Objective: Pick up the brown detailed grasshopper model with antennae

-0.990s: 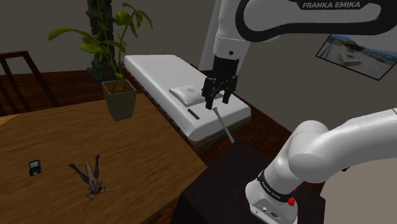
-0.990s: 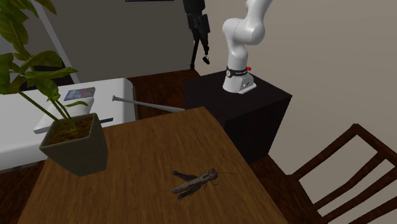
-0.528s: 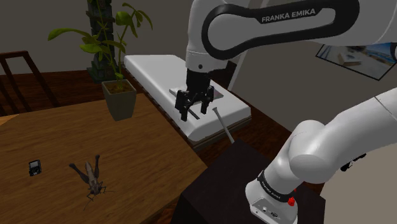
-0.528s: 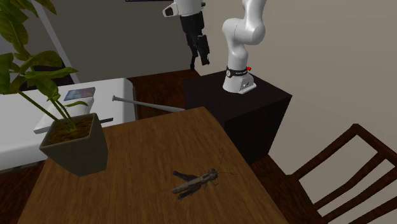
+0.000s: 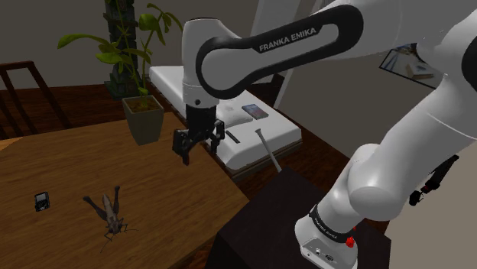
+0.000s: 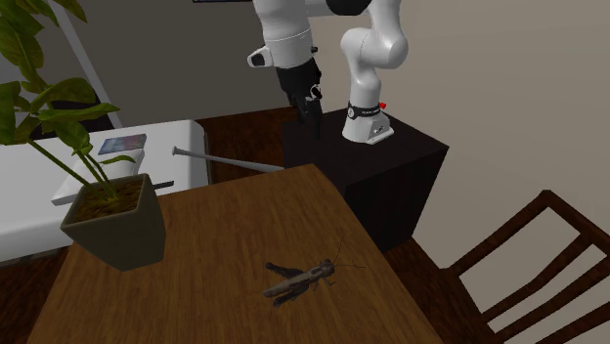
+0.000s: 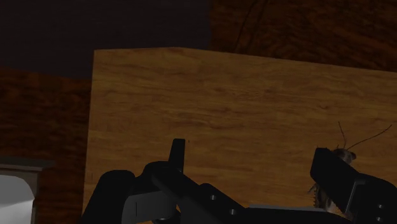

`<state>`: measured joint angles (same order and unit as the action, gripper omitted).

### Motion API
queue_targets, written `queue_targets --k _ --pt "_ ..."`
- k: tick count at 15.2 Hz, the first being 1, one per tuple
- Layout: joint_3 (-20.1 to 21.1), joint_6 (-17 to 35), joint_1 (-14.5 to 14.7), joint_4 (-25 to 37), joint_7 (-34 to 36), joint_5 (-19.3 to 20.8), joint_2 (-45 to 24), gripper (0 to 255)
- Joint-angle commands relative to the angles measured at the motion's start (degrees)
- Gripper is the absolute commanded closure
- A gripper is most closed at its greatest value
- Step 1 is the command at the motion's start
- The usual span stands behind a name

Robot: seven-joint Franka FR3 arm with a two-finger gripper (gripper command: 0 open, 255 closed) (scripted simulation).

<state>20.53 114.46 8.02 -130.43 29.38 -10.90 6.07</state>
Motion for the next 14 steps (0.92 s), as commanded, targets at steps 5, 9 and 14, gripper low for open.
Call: queue_targets --k 5,9,14 --pt "2.39 4.93 2.25 8.51 7.09 4.35 -14.04 0" --pt "2.54 6.48 4.85 15.70 11.56 7.87 -23.39 0" --pt "1.52 6.55 9.08 26.57 16.06 11.69 -35.03 0"
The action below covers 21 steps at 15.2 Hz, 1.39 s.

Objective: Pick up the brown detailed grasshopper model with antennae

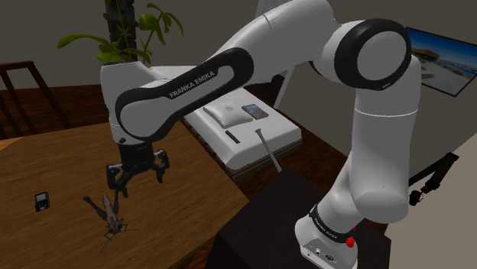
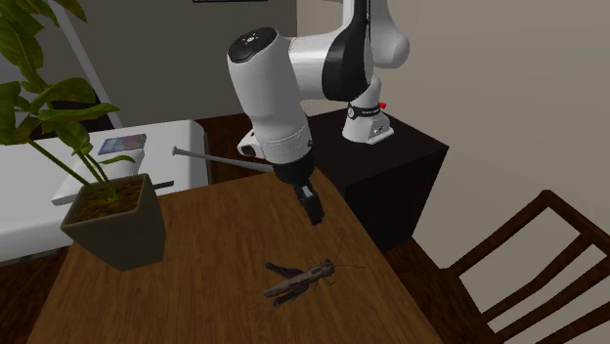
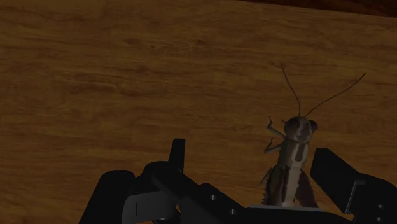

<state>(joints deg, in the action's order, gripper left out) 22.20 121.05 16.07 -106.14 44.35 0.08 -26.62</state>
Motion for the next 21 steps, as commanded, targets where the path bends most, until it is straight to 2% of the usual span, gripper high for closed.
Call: queue_targets --k 1,8,17,18,21 --pt "-0.42 -0.27 1.95 4.75 1.83 1.35 -4.68 0" --pt "-2.40 -3.97 8.17 23.83 5.25 4.41 -20.48 0" --pt "-3.15 -0.71 8.75 24.38 5.02 5.10 -24.34 0" --pt "-3.15 -0.73 8.70 24.34 4.98 5.09 -24.29 255" --pt "-3.15 -0.73 8.70 24.36 4.97 5.09 -24.30 255"
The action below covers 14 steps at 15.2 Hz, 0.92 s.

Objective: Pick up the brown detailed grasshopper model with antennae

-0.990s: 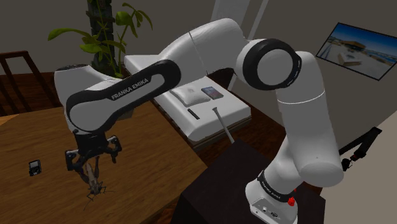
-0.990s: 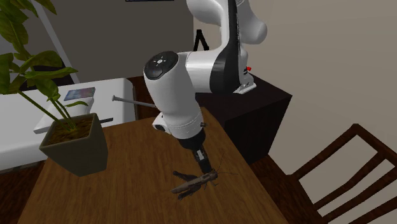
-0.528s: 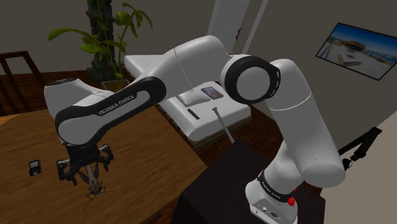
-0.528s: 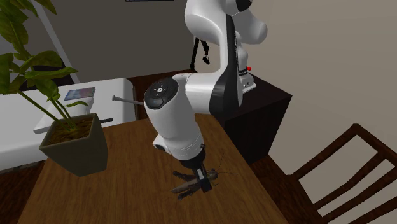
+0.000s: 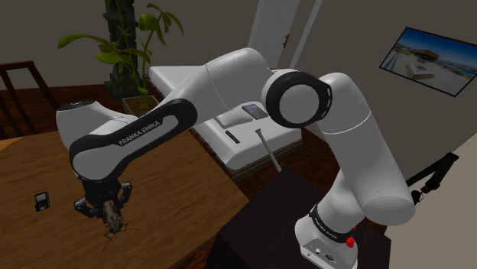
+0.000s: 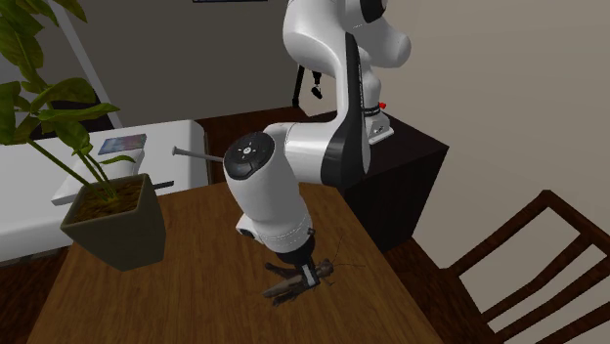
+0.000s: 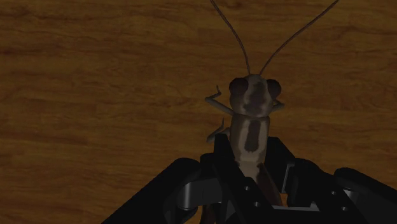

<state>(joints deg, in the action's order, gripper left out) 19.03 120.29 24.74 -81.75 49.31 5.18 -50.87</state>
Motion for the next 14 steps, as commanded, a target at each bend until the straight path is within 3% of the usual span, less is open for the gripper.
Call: queue_targets --k 1,14 --pt "0.01 0.02 0.01 -0.03 -0.01 -0.01 -0.05 255" --pt "0.79 -3.40 -0.53 -0.57 0.29 -0.74 3.98 255"
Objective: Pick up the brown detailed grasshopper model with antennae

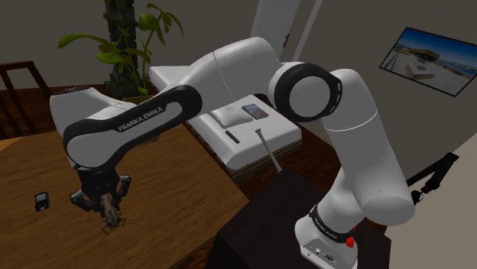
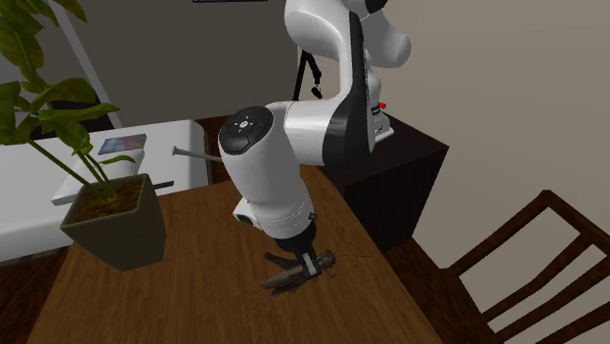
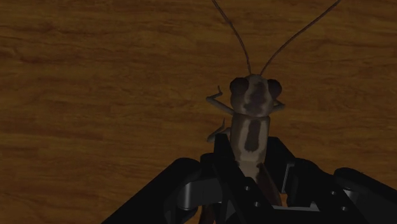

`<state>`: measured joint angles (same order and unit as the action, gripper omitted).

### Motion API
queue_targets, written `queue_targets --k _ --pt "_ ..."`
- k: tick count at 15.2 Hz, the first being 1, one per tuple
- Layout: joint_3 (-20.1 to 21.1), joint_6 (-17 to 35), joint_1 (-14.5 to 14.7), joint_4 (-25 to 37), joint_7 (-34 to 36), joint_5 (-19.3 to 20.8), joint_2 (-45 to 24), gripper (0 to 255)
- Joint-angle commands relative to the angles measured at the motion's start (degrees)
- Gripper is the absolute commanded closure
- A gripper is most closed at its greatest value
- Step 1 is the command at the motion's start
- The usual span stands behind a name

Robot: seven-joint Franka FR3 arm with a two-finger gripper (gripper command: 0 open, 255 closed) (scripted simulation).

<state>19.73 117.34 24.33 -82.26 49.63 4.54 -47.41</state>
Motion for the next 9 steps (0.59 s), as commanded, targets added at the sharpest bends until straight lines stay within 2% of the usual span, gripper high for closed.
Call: queue_targets --k 1,9 --pt "0.18 -0.91 -0.18 -0.06 0.01 -0.19 0.98 255" --pt "0.73 -3.90 -0.55 0.26 0.18 -0.77 3.71 255"
